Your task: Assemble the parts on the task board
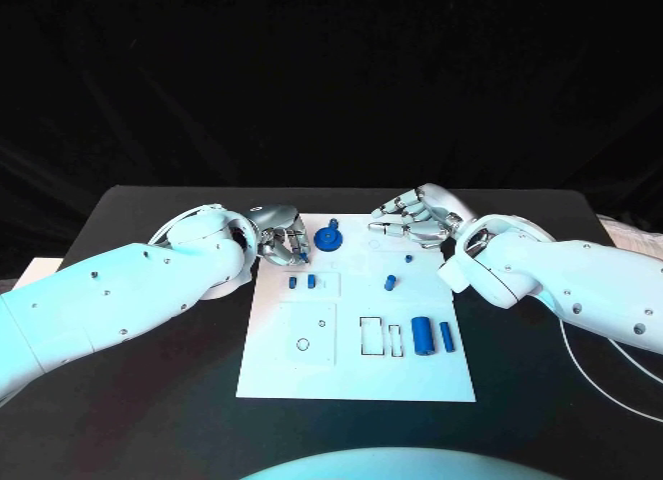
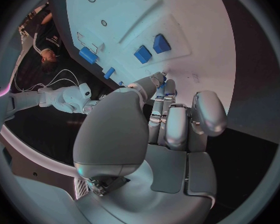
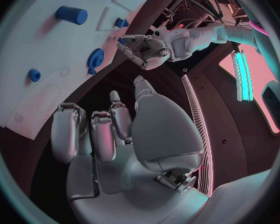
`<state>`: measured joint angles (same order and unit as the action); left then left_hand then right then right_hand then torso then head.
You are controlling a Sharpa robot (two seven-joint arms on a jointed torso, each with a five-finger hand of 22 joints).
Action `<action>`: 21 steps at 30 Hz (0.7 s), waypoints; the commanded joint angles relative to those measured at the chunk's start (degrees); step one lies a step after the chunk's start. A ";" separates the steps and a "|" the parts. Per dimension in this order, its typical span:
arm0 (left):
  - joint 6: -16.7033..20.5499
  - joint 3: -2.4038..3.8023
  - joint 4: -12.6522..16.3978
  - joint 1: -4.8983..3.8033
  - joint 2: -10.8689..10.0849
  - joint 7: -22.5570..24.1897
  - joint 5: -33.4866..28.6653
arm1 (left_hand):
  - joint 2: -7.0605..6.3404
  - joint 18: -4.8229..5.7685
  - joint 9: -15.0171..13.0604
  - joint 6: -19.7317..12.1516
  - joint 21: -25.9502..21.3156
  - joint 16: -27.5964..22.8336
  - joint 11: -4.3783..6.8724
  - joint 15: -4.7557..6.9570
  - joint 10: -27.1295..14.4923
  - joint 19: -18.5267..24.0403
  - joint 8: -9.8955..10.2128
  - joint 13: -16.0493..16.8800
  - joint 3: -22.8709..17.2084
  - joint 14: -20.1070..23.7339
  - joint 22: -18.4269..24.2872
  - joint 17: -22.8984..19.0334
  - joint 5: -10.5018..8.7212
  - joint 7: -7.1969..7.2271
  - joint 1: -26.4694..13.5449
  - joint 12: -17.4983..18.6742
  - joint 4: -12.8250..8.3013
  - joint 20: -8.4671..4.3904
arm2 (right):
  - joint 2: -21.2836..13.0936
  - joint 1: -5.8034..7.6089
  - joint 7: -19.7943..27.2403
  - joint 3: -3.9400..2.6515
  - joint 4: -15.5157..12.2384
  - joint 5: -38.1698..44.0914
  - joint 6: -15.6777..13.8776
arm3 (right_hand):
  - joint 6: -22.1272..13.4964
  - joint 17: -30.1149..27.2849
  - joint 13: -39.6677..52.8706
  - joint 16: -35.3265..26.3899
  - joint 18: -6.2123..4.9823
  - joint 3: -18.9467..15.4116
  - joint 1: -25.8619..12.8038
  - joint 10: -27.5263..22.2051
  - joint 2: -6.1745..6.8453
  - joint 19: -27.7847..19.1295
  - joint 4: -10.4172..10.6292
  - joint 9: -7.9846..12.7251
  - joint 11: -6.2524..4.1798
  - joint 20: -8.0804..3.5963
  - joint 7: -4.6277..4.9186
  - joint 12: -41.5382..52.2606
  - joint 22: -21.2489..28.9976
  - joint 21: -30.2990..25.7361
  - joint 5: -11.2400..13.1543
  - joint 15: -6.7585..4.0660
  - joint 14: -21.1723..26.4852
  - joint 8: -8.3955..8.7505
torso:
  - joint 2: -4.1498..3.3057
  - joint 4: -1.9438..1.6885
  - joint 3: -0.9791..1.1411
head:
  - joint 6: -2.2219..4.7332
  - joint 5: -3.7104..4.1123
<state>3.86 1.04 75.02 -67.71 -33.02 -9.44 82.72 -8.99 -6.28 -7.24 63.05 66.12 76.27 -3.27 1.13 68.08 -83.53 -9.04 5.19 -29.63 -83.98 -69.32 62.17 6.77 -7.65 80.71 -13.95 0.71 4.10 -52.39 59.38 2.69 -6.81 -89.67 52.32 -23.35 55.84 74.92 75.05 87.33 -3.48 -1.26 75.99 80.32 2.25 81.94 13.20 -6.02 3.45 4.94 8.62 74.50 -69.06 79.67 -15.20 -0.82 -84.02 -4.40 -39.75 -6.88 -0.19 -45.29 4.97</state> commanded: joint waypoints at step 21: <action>-1.91 -0.30 -2.76 0.42 2.35 0.35 2.93 | -0.29 1.05 -0.03 0.36 0.19 -0.23 -0.09 0.36 0.16 -0.54 0.44 0.04 0.37 -1.28 -0.05 -0.24 0.12 0.17 -0.80 0.32 -0.08 0.05 | 0.25 -0.09 0.48 0.00 -0.01 0.12 0.95 | 0.37 10.82 3.44 -0.39 -0.72 -0.20 0.14 -0.26 -0.49 -0.15 -0.01 -0.05 0.07 -0.03 -0.17 -0.04 0.01 -0.39 -0.22 -0.08 -4.87 -0.04 | -0.02 0.03 0.06 | -0.21 0.17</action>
<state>3.23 0.77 72.36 -67.32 -30.85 -9.36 84.70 -9.36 -6.28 -7.31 63.04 66.12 76.27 -3.27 1.12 68.08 -83.53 -8.81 5.19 -29.64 -83.98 -69.30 61.95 6.77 -7.64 80.35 -13.95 0.70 4.11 -52.16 59.34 2.71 -6.81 -89.60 52.31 -23.24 55.84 74.91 75.06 87.33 -3.48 -1.26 76.01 80.32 2.27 81.94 13.20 -6.01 3.45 4.94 8.62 74.50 -69.06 79.67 -15.20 -0.82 -84.02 -4.40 -39.75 -6.86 -0.16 -45.49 5.10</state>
